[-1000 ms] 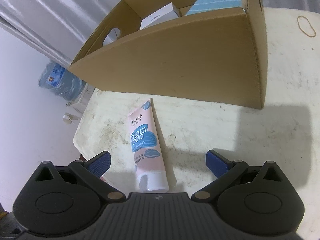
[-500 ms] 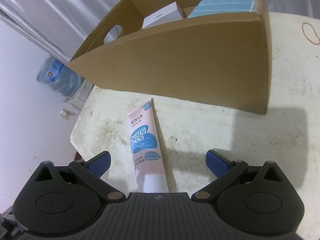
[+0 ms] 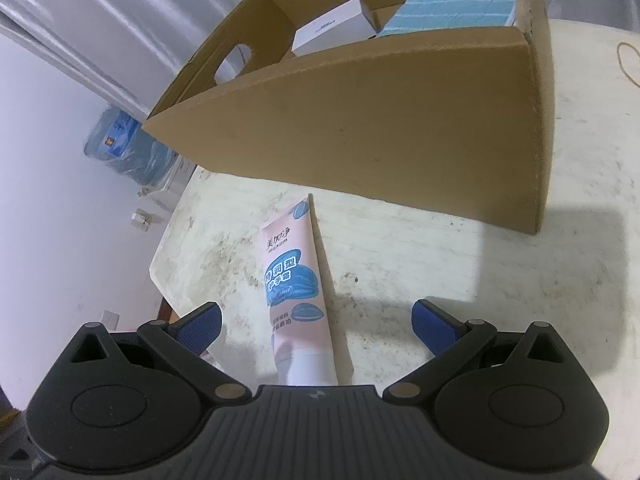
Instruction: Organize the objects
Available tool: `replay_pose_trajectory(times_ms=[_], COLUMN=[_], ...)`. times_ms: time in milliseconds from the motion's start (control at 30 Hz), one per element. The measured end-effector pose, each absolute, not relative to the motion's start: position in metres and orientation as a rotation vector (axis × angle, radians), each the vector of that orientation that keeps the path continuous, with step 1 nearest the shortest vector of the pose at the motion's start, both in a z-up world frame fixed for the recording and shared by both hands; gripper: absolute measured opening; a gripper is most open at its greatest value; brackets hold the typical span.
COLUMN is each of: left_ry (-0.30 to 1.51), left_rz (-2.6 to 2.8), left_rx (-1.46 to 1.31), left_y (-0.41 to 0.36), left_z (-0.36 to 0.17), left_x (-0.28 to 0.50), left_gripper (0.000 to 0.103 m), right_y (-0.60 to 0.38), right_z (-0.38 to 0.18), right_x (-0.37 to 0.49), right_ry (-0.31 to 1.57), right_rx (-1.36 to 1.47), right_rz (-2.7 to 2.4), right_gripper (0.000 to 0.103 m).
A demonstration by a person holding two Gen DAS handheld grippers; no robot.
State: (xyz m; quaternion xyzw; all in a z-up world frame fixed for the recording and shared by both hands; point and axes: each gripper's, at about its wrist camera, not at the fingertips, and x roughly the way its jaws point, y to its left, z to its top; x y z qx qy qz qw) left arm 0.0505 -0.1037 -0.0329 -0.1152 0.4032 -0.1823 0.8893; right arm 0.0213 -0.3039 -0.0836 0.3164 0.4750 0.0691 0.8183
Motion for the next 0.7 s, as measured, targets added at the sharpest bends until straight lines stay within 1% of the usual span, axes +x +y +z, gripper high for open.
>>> replay_pose_trajectory(times_ms=[167, 533, 633, 667, 700], left_ry=[0.86, 0.945, 0.976, 0.986, 0.995], left_rz=[-0.414, -0.506, -0.541, -0.554, -0.565], left_rx=[-0.269, -0.321, -0.358, -0.362, -0.363], left_y=[-0.102, -0.092, -0.091, -0.092, -0.093], left_z=[-0.038, -0.051, -0.057, -0.06, -0.061], left_x=[0.059, 0.081, 0.087, 0.089, 0.09], left_gripper=[0.102, 0.094, 0.088, 0.082, 0.079], right_y=[-0.306, -0.311, -0.31, -0.31, -0.31], right_z=[-0.084, -0.082, -0.081, -0.081, -0.082], right_x=[0.027, 0.043, 0.047, 0.048, 0.049], right_ry=[1.02, 1.065, 1.064, 1.066, 1.067], right_rx=[0.68, 0.693, 0.686, 0.687, 0.689], right_rz=[0.164, 0.193, 0.191, 0.191, 0.19], right_gripper=[0.103, 0.103, 0.096, 0.091, 0.087])
